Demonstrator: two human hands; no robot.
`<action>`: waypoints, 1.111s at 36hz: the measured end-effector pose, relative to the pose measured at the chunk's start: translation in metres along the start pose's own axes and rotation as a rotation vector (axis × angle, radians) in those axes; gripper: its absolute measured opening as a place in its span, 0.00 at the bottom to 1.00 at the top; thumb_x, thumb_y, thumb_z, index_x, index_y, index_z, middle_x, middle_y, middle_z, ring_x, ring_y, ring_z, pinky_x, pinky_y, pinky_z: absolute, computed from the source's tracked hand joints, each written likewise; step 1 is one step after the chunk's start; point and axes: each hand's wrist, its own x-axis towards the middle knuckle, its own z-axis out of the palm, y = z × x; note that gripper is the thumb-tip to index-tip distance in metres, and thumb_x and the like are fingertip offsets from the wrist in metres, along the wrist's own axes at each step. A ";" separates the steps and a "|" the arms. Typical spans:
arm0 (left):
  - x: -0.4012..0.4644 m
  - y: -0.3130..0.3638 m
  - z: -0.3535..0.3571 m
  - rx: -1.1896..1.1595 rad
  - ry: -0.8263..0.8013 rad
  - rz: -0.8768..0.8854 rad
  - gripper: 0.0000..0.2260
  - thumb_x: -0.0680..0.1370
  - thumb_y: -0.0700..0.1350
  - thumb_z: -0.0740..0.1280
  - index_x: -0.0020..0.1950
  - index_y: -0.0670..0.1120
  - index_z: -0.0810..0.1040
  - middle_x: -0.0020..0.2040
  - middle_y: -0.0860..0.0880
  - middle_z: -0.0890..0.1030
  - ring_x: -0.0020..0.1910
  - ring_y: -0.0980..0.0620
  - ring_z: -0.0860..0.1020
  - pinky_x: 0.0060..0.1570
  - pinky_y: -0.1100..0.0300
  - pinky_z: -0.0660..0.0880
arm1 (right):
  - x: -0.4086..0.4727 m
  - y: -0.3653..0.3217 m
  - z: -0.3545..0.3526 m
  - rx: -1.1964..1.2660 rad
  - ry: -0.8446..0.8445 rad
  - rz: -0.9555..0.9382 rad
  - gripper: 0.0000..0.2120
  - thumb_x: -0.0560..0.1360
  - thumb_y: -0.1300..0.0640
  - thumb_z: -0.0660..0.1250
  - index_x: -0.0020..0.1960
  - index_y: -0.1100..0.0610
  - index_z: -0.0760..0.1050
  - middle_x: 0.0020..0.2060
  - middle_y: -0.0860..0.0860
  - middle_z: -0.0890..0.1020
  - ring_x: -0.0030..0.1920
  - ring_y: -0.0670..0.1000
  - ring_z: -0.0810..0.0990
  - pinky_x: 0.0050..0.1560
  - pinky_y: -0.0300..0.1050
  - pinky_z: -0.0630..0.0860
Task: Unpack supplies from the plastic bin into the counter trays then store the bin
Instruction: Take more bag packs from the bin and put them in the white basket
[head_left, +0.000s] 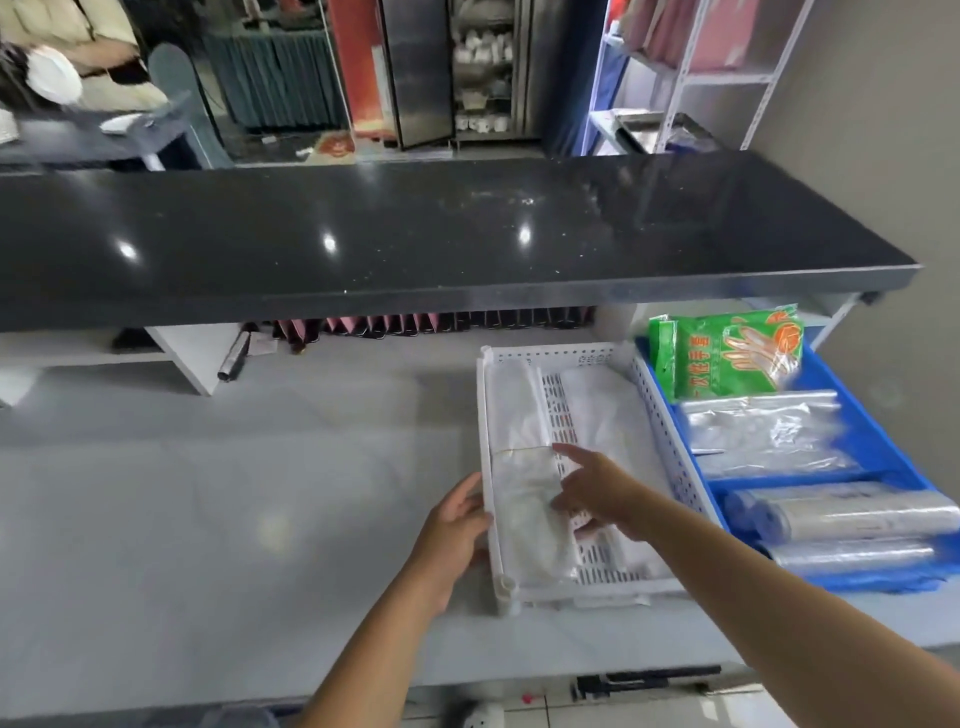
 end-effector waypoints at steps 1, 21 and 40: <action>0.002 -0.001 -0.002 0.000 -0.003 0.000 0.23 0.79 0.33 0.61 0.63 0.58 0.78 0.58 0.52 0.85 0.55 0.48 0.84 0.42 0.57 0.80 | 0.001 0.002 0.003 -0.016 0.030 0.001 0.39 0.71 0.72 0.71 0.76 0.49 0.63 0.51 0.61 0.81 0.46 0.59 0.83 0.34 0.52 0.83; -0.057 -0.015 -0.009 0.282 0.229 0.155 0.19 0.80 0.45 0.67 0.70 0.56 0.73 0.68 0.50 0.77 0.63 0.54 0.77 0.64 0.54 0.75 | -0.062 0.002 0.021 -0.719 0.291 -0.328 0.27 0.75 0.45 0.67 0.73 0.48 0.68 0.69 0.51 0.75 0.63 0.55 0.77 0.61 0.49 0.74; -0.359 -0.278 -0.025 0.348 0.885 -0.474 0.36 0.77 0.52 0.71 0.80 0.52 0.56 0.80 0.48 0.58 0.79 0.49 0.57 0.76 0.54 0.55 | -0.136 0.188 0.209 -0.969 -0.534 -0.650 0.28 0.78 0.38 0.58 0.76 0.43 0.61 0.79 0.49 0.58 0.79 0.54 0.52 0.75 0.54 0.51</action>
